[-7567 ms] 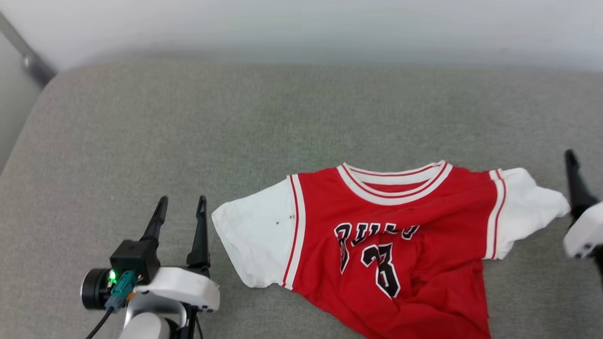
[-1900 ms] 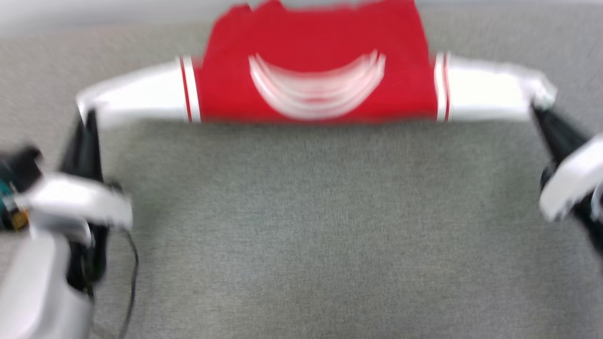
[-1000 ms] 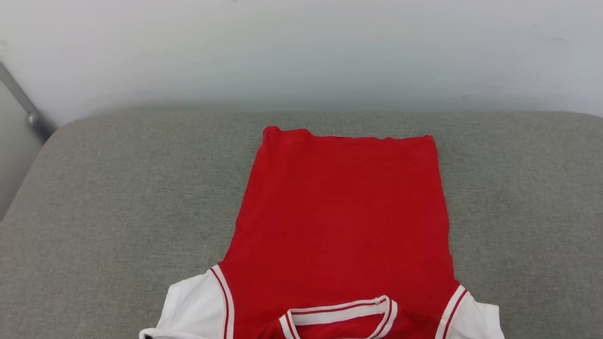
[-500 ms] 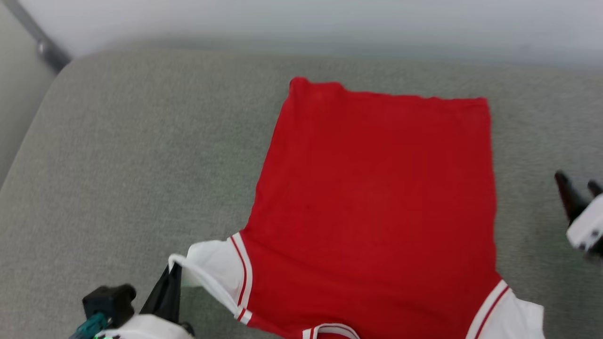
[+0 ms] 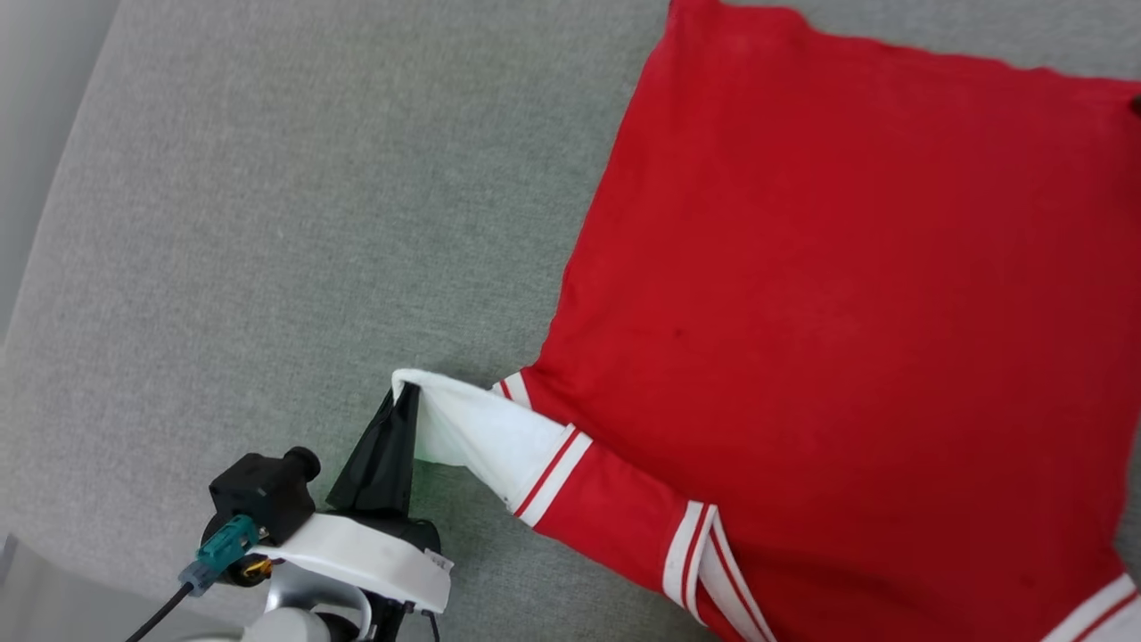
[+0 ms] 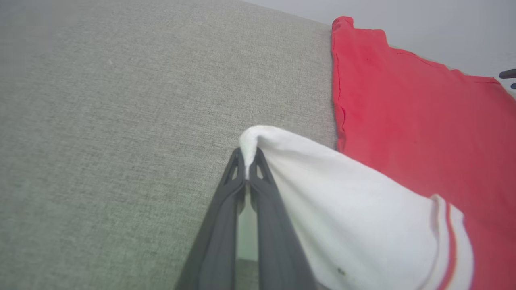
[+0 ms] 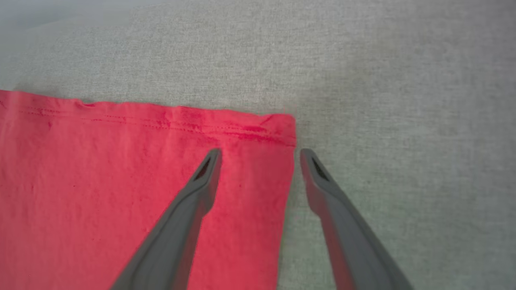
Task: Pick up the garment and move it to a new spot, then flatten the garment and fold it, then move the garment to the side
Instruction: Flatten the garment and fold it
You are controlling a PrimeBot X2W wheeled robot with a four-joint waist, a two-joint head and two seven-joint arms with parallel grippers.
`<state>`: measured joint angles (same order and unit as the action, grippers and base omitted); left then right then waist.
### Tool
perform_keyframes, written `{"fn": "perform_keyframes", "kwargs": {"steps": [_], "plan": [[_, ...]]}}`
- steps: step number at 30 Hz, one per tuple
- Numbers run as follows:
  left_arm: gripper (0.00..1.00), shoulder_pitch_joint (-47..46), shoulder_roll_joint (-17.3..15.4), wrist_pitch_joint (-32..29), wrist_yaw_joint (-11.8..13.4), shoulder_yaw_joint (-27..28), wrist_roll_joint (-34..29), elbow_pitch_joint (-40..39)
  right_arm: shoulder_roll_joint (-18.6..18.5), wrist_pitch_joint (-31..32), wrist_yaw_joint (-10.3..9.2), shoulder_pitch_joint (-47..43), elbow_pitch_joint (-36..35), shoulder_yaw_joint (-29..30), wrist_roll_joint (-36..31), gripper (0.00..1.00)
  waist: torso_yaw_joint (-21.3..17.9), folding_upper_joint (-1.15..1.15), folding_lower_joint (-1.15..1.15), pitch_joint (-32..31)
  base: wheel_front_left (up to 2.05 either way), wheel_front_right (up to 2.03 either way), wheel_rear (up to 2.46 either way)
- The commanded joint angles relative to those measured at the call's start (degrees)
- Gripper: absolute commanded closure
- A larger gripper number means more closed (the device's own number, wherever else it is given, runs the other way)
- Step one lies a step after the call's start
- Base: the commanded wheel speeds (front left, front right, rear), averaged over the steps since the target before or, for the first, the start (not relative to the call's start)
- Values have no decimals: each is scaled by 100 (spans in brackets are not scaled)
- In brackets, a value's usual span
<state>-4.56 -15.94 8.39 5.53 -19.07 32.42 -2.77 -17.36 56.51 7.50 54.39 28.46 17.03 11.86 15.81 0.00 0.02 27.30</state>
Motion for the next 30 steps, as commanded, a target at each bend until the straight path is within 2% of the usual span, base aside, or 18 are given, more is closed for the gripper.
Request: {"fn": "perform_keyframes", "kwargs": {"steps": [1,5,9,10,11,15,19,24,30], "plan": [[100,-112,16,54,-35,-11,-37,-4,-39,84,-2,156,33,47,-75,0,269,0,-2,340,0,0,0],[100,-236,67,116,-84,-62,-47,11,13,461,-2,385,175,270,-434,0,342,0,-2,537,0,0,0],[100,-287,90,168,-85,-75,-23,66,245,865,-4,174,406,545,-667,0,330,0,-2,571,0,0,0],[100,-291,93,179,-89,-73,-11,87,276,917,-4,93,413,530,-717,58,321,0,-2,558,0,0,0],[100,-292,90,188,-91,-67,-5,107,314,1010,-4,26,430,539,-719,100,309,0,-2,543,0,0,0],[100,-307,77,195,-121,-55,32,231,419,1119,-3,9,370,542,-714,100,230,0,-2,445,0,0,0],[100,-321,71,198,-149,-62,64,409,249,907,-2,135,175,338,-687,100,151,0,-2,195,0,0,0],[100,-137,-11,182,-119,-11,129,547,-162,764,-3,171,-136,-29,-503,100,18,0,-2,-317,0,0,0],[100,194,-156,119,-7,101,214,509,-844,829,-3,-413,-817,-747,59,100,-382,0,-2,-1017,0,0,0]]}}
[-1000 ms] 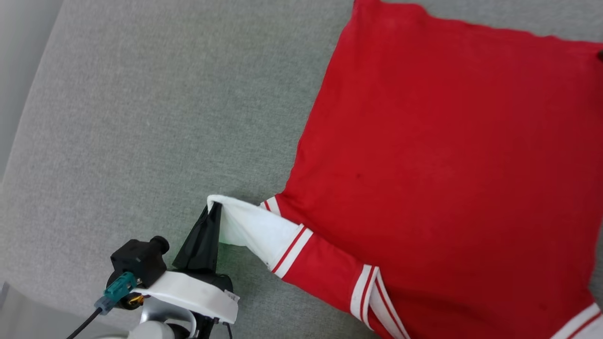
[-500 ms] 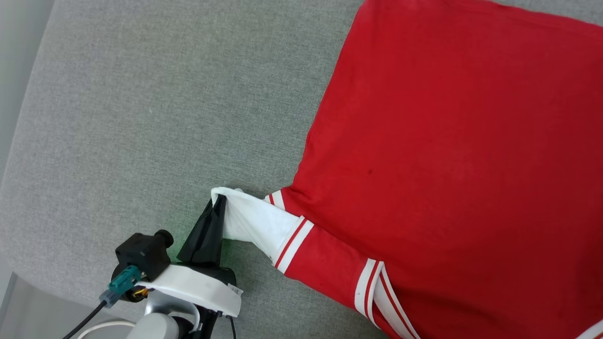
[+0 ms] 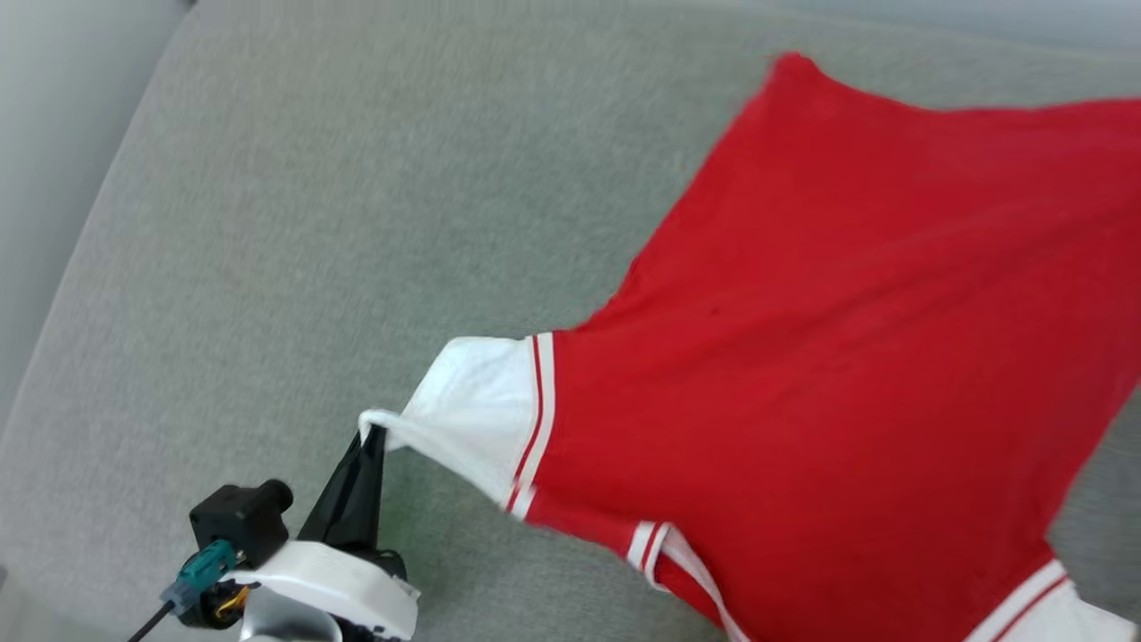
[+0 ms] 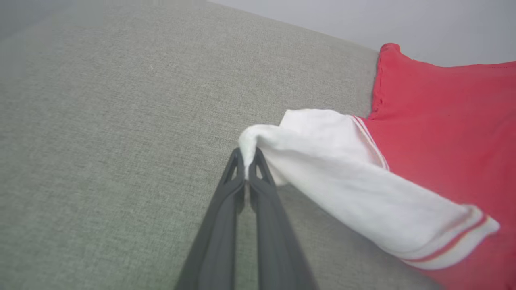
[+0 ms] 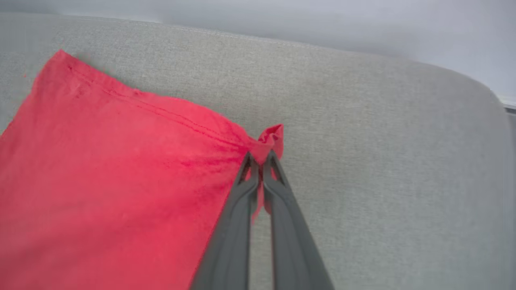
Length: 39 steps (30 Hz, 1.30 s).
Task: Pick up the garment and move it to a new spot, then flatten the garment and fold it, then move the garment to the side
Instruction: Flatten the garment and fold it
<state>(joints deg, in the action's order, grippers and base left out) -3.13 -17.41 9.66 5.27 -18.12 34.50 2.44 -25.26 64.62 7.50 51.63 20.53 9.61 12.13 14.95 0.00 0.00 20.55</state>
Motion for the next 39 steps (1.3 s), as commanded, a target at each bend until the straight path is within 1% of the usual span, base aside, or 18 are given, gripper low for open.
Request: {"fn": "perform_keyframes", "kwargs": {"steps": [1,5,9,13,17,18,20,21,23,25,26,28,29,30,32,34,36,39], "plan": [[100,114,-43,-10,45,41,17,-17,-137,8,-2,-336,-161,-108,156,100,-404,0,0,-448,0,0,0],[100,358,-165,-91,174,158,89,-85,-481,117,-2,-1233,-708,-296,595,100,-884,0,0,-792,0,0,0],[100,626,-270,-209,339,277,149,-123,-553,127,-3,-2552,-996,-81,977,100,-1344,0,0,-1113,0,0,0],[100,853,-344,-323,494,345,186,-195,-312,42,-3,-3949,-1104,254,1291,100,-1680,0,0,-1304,0,0,0],[100,1015,-451,-428,590,412,209,-240,77,-95,-3,-5083,-1122,495,1509,100,-1867,0,0,-1412,0,0,0],[100,1017,-464,-436,603,423,219,-259,226,-164,-3,-5270,-1142,545,1611,95,-1892,0,0,-1412,0,0,0],[100,1061,-508,-474,630,461,227,-304,417,-380,-2,-5520,-1225,607,1704,62,-1948,0,0,-1409,0,0,0],[100,1085,-521,-483,645,471,233,-318,471,-543,-2,-5591,-1280,630,1757,2,-1967,0,0,-1404,0,0,0],[100,1097,-558,-515,679,486,225,-362,600,-896,-2,-5627,-1364,683,1816,0,-1994,0,0,-1391,0,0,0],[100,1069,-603,-542,685,490,220,-406,619,-1419,-2,-5478,-1512,697,1791,0,-1995,0,0,-1370,0,0,0],[100,1069,-603,-542,685,490,220,-406,619,-1419,-2,-5478,-1512,697,1791,0,-1995,0,0,-1370,0,0,0],[100,1019,-628,-581,692,483,207,-456,596,-2016,-2,-5296,-1643,607,1785,0,-1977,0,0,-1329,0,0,0],[100,956,-640,-605,704,464,177,-513,531,-2675,-2,-5108,-1664,525,1713,0,-1935,0,0,-1282,0,0,0],[100,956,-640,-605,704,464,177,-513,531,-2675,-2,-5108,-1664,525,1713,0,-1935,0,0,-1282,0,0,0],[100,872,-622,-615,711,437,152,-575,579,-3350,-2,-4794,-1606,451,1698,0,-1880,0,0,-1192,0,0,0],[100,781,-596,-604,686,397,139,-597,609,-3812,-2,-4446,-1486,290,1740,0,-1810,0,0,-1077,0,0,0],[100,607,-565,-577,626,339,123,-595,605,-4060,-2,-3874,-1235,-93,1841,0,-1713,0,0,-856,0,0,0],[100,350,-558,-575,567,269,54,-603,503,-3823,-2,-3300,-994,-545,1887,0,-1580,0,0,-601,0,0,0]]}}
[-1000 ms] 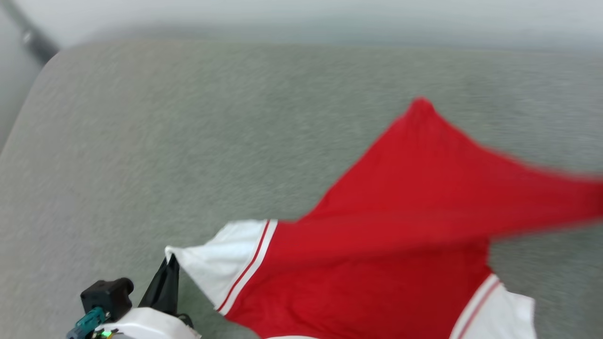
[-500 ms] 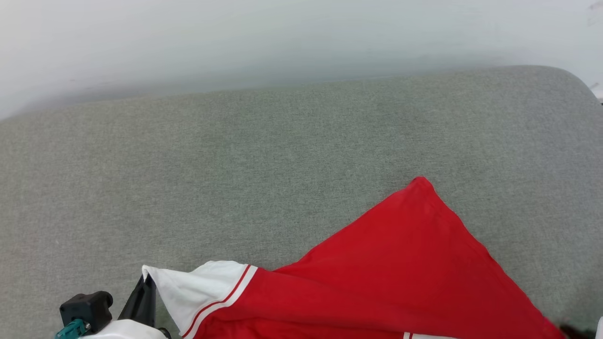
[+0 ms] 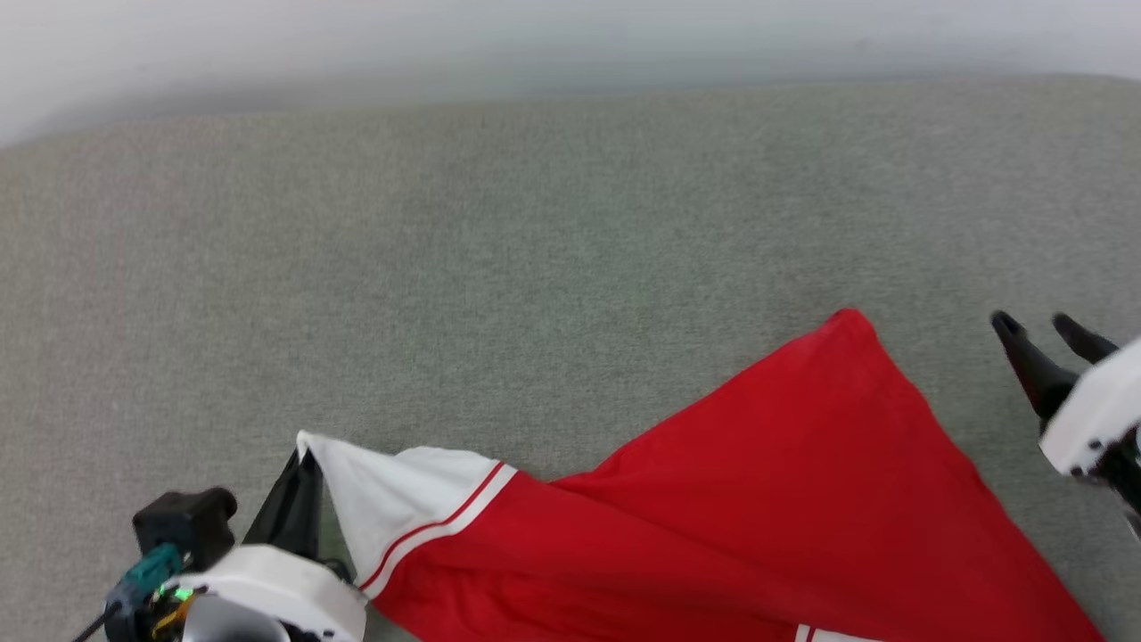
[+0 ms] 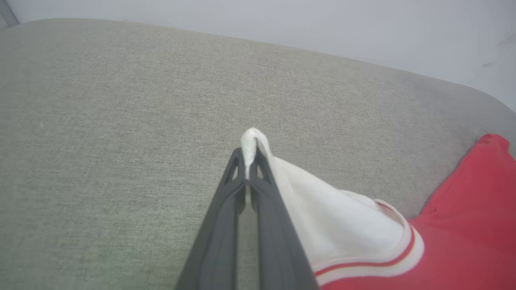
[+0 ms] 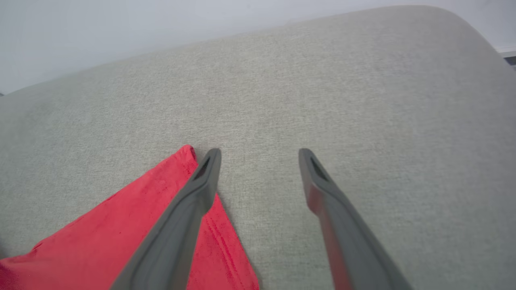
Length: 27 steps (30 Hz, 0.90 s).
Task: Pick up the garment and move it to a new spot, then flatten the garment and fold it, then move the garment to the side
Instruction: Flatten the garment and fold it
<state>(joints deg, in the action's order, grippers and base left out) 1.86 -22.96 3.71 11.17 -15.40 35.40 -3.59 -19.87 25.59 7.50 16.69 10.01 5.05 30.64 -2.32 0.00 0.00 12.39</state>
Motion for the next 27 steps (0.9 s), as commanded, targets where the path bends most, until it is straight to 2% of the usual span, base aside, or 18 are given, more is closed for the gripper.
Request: {"fn": "perform_keyframes", "kwargs": {"steps": [1,6,10,15,20,21,22,27], "plan": [[100,-149,-4,21,-23,-4,-36,0,-36,80,-2,193,58,-90,37,0,147,0,0,216,0,0,0],[100,-504,47,58,-120,-145,-154,5,-156,1512,-2,1027,393,-704,46,0,371,0,0,545,0,0,0],[100,-706,134,119,-191,-248,-203,18,-116,2646,-2,1506,537,-850,-88,0,537,0,0,781,0,0,0],[100,-878,250,223,-261,-364,-209,95,10,3453,-2,1769,752,-882,-346,0,709,0,0,1010,0,0,0],[100,-985,304,307,-323,-387,-178,244,218,3947,-2,1633,1026,-979,-443,0,789,0,0,1106,0,0,0],[100,-998,311,326,-334,-394,-171,270,289,4003,-2,1597,1066,-966,-425,67,795,0,0,1105,0,0,0],[100,-1007,319,332,-343,-400,-162,294,327,4066,-1,1563,1105,-958,-438,100,800,0,0,1095,0,0,0],[100,-1051,318,376,-374,-401,-126,450,267,3940,-1,1632,860,-953,-463,100,756,0,0,853,0,0,0]]}}
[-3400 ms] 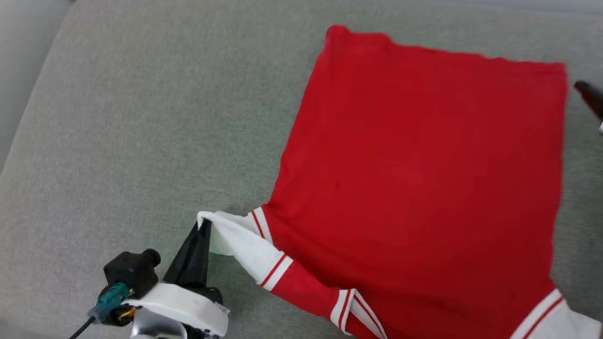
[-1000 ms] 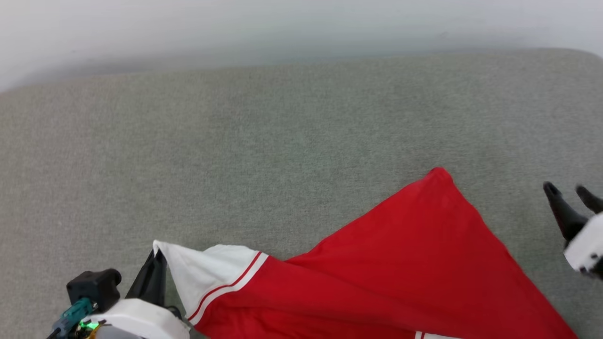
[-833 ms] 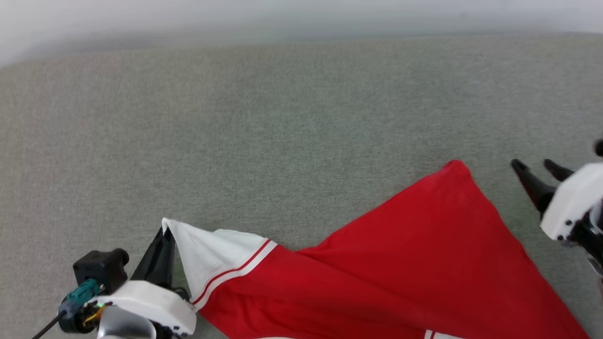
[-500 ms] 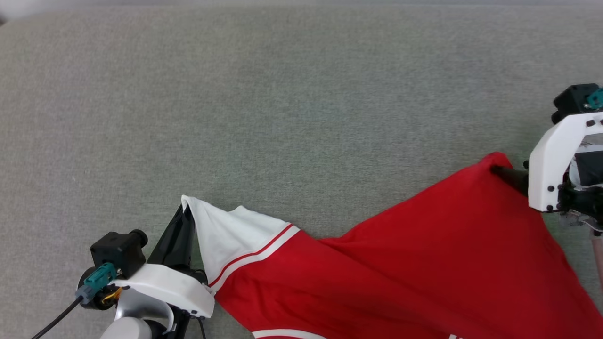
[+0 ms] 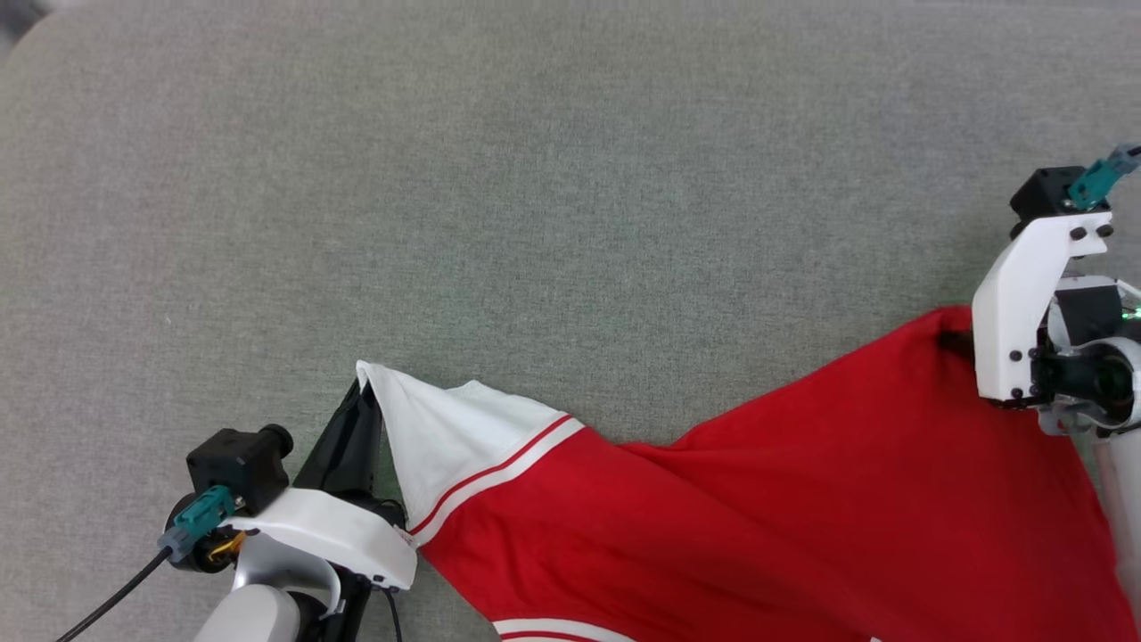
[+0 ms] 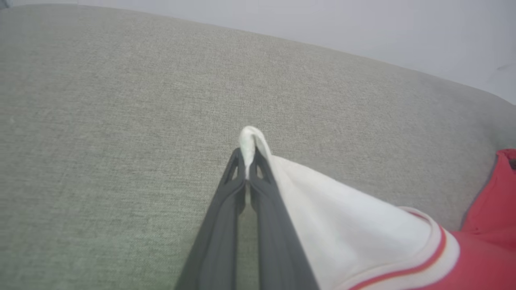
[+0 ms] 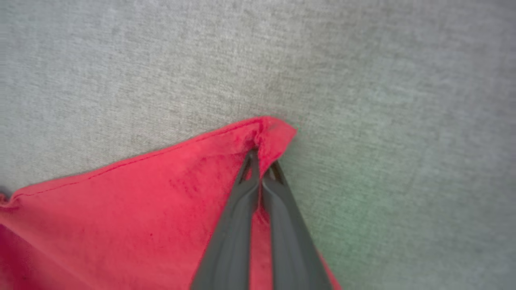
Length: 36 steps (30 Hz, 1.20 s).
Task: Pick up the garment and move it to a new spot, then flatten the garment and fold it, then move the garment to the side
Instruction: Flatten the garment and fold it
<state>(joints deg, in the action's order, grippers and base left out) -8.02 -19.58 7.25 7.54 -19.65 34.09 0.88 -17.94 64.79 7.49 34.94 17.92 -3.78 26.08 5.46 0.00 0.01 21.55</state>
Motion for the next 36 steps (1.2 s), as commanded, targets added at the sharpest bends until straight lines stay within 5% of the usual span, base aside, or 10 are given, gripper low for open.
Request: {"fn": "perform_keyframes", "kwargs": {"steps": [1,10,20,27,36], "plan": [[100,-65,-41,29,-17,40,16,4,28,-43,0,-156,6,-79,4,100,-39,0,-1,-140,0,0,0],[100,-772,-602,-314,-132,236,-163,-311,-519,-578,-1,236,-662,23,51,100,-209,0,-1,-987,0,0,0],[100,-3002,-838,-926,-451,420,-116,104,-686,-754,-2,1092,-887,476,-153,100,-489,0,-1,-1443,0,0,0],[100,-4940,-926,-1139,-695,477,-227,1129,-615,-1121,-3,2167,-701,517,-452,100,-727,0,-1,-925,0,0,0],[100,-7403,-1116,-1025,-865,457,-703,2272,-376,-2189,-4,3880,-330,463,-874,100,-1033,0,-1,466,0,0,0]]}}
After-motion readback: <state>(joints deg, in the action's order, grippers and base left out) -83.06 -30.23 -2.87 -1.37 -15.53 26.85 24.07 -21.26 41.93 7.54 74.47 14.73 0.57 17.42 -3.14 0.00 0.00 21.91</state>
